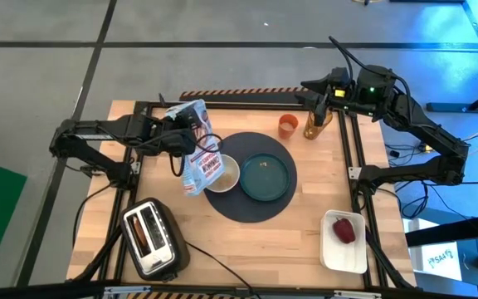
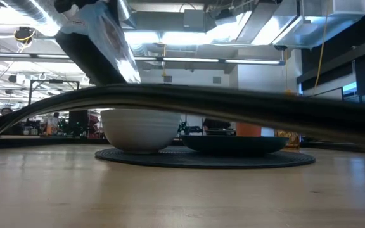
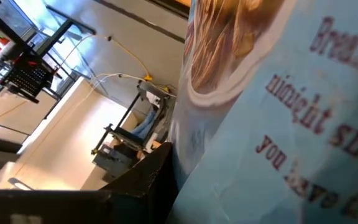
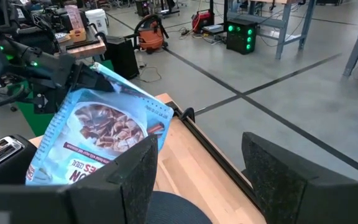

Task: Arrange a breakfast setting
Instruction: Pour the cereals from the blue cereal box into the white bowl on the blue table mat

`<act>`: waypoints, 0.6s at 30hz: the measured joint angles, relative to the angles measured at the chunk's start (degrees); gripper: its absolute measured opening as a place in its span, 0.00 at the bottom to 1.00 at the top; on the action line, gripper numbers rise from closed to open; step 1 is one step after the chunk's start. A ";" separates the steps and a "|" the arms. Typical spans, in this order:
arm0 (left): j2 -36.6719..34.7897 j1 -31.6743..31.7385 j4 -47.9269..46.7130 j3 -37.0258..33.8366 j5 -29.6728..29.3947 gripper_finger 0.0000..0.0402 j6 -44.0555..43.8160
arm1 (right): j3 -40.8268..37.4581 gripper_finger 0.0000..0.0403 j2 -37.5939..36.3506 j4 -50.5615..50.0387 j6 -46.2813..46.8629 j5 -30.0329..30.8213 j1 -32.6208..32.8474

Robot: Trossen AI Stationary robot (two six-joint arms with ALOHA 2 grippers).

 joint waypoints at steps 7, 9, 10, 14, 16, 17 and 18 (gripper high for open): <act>0.00 -1.09 1.90 0.00 -3.01 0.36 1.44 | 0.00 0.56 0.00 -0.28 0.00 0.00 0.00; 0.00 -1.08 2.23 0.00 -3.01 0.36 1.42 | 0.00 0.56 0.00 -0.28 0.00 0.00 0.00; 0.00 -1.07 2.25 0.00 -3.02 0.36 1.45 | 0.00 0.56 0.00 -0.30 0.00 -0.01 0.00; 0.00 -1.09 2.32 0.00 -3.61 0.36 1.78 | 0.00 0.56 0.00 -0.31 0.00 -0.02 0.00; 0.00 -1.07 2.43 0.00 -4.14 0.36 2.87 | 0.00 0.56 0.00 -0.33 0.00 -0.02 0.00; 0.00 -1.07 2.55 0.00 -4.63 0.36 3.57 | 0.00 0.56 0.00 -0.33 0.00 -0.02 0.00; 0.00 -1.07 2.97 0.00 -5.22 0.36 4.08 | 0.00 0.56 0.00 -0.35 0.00 -0.02 0.00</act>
